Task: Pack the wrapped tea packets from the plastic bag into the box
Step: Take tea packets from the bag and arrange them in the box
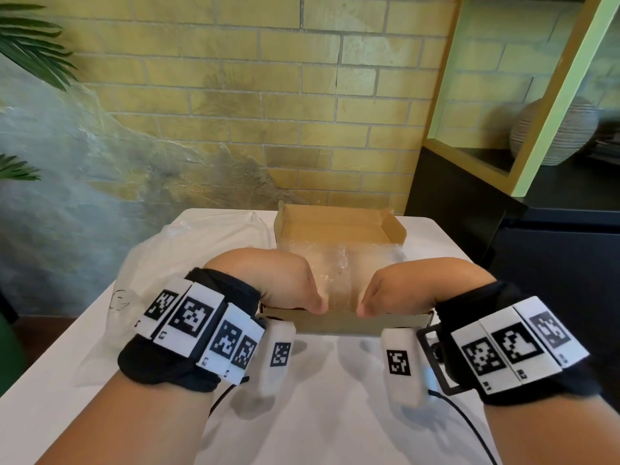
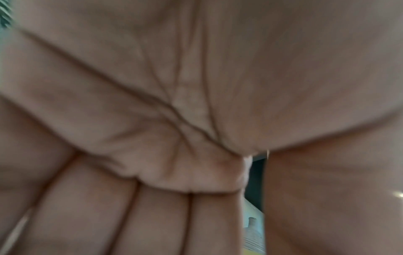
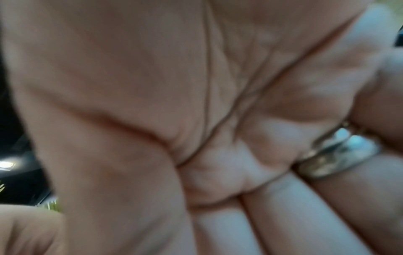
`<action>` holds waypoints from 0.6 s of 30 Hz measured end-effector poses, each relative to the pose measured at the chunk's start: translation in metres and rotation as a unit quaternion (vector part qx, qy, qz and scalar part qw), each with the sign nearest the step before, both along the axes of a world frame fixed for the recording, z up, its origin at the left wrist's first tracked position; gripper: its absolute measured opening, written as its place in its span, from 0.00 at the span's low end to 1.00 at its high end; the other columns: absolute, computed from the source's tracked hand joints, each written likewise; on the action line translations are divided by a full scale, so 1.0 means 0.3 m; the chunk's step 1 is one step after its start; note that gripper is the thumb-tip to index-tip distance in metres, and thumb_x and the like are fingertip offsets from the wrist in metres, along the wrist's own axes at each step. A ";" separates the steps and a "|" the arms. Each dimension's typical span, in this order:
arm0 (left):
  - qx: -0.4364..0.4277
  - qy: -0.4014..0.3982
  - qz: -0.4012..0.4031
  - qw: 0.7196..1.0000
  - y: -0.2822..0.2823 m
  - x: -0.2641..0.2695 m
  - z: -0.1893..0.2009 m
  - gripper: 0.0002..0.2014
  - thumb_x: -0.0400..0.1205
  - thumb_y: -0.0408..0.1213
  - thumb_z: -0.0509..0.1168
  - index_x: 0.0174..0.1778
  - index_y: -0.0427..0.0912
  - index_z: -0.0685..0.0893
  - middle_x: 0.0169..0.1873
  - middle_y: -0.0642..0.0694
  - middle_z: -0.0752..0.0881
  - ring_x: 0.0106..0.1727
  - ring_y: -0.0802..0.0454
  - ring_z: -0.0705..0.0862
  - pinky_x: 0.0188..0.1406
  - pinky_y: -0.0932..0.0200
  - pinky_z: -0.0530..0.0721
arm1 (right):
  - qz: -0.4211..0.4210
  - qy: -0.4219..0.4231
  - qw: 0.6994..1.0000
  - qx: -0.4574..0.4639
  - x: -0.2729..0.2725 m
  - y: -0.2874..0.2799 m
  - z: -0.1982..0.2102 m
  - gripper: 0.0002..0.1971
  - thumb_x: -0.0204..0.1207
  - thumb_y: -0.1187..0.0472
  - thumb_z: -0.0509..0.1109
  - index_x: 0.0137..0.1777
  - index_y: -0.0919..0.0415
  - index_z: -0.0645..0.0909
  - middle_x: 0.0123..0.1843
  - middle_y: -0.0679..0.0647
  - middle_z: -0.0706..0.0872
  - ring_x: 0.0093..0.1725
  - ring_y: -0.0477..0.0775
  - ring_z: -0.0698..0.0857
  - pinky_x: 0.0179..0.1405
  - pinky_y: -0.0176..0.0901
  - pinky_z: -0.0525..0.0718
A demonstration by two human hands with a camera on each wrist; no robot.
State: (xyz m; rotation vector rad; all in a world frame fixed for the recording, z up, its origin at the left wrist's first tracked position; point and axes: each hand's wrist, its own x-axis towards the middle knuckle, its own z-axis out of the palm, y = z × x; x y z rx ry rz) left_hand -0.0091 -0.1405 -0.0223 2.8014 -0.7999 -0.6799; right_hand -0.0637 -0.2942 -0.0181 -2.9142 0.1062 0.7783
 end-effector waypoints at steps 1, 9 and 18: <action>0.000 -0.001 0.004 1.000 -0.001 0.002 -0.002 0.24 0.81 0.53 0.62 0.34 0.33 0.74 0.22 0.50 0.70 0.28 0.53 0.68 0.41 0.58 0.69 | -0.001 0.002 1.000 -0.007 0.001 0.001 -0.001 0.21 0.81 0.47 0.58 0.68 0.56 0.79 0.66 0.51 0.82 0.65 0.54 0.78 0.71 0.48 0.73; 0.014 0.014 0.010 1.000 0.011 0.009 0.003 0.24 0.78 0.60 0.62 0.42 0.40 0.86 0.32 0.47 0.78 0.38 0.48 0.77 0.44 0.57 0.73 | -0.011 0.006 0.999 -0.039 -0.001 -0.010 0.000 0.20 0.80 0.44 0.59 0.61 0.57 0.80 0.49 0.49 0.82 0.53 0.53 0.78 0.61 0.44 0.75; -0.134 -0.001 0.023 0.991 0.037 0.021 0.029 0.10 0.78 0.47 0.68 0.35 0.47 0.88 0.26 0.58 0.86 0.33 0.60 0.83 0.42 0.64 0.81 | -0.017 -0.059 0.998 0.011 -0.011 -0.049 0.049 0.11 0.82 0.54 0.59 0.48 0.58 0.81 0.43 0.49 0.87 0.41 0.46 0.82 0.50 0.38 0.77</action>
